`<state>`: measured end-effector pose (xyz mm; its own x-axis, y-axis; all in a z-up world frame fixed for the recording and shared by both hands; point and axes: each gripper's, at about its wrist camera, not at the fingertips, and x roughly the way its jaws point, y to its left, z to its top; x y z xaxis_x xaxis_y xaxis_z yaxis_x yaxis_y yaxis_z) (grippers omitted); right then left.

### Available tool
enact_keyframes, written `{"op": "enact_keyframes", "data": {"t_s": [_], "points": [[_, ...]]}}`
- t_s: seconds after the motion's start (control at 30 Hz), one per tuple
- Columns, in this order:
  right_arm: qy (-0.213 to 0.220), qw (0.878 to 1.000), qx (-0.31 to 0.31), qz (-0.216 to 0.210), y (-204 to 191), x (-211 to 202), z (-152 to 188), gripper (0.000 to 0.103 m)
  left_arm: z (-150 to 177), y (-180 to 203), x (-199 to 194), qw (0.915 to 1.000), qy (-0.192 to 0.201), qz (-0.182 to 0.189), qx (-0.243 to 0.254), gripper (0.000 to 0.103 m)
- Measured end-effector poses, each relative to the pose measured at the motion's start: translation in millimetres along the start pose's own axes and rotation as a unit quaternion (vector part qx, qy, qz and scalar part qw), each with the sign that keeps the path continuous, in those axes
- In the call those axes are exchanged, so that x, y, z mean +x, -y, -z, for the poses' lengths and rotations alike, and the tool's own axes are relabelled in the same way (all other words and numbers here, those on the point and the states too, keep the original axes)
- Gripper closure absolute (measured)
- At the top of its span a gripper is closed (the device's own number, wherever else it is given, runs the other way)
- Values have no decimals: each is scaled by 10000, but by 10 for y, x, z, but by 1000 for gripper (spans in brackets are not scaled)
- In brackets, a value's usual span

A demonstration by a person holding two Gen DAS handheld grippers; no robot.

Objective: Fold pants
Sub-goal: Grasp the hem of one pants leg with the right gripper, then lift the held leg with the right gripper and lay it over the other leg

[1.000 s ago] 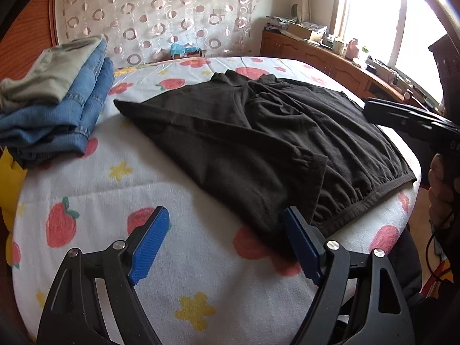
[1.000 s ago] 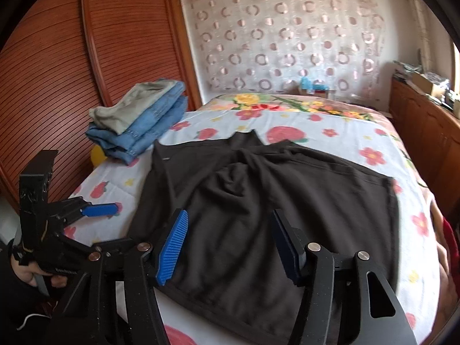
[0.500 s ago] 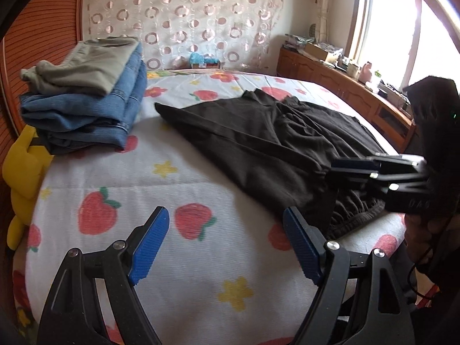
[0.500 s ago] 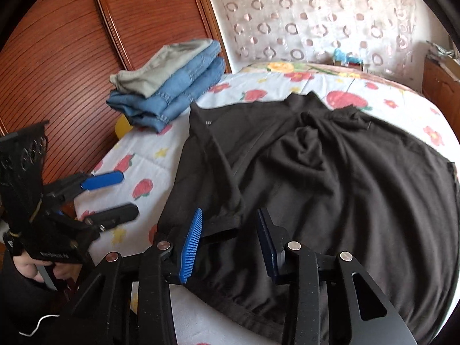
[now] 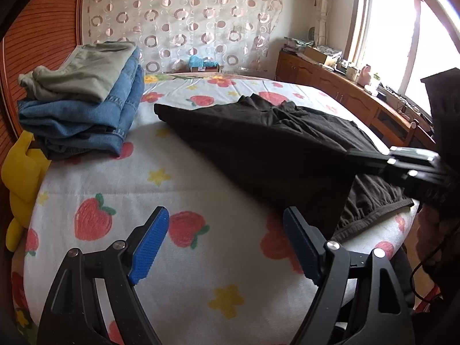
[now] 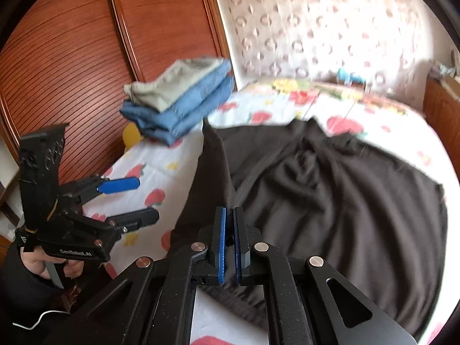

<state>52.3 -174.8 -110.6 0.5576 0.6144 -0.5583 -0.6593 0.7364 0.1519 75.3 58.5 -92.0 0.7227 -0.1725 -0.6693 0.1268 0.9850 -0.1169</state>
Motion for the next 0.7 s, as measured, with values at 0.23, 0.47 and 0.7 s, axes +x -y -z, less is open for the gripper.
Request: {"op": "enact_keyframes", "data": {"t_s": [0.23, 0.47, 0.7], "points": [[406, 9977, -82, 541, 133, -402, 18, 99, -162, 170, 20, 9997, 107, 123, 185, 21], [709, 9920, -22, 1041, 141, -809, 149, 99, -371, 424, 87, 9983, 218, 305, 436, 21], [840, 9870, 159, 1359, 135, -1057, 265, 99, -488, 707, 107, 9962, 302, 505, 645, 21]]}}
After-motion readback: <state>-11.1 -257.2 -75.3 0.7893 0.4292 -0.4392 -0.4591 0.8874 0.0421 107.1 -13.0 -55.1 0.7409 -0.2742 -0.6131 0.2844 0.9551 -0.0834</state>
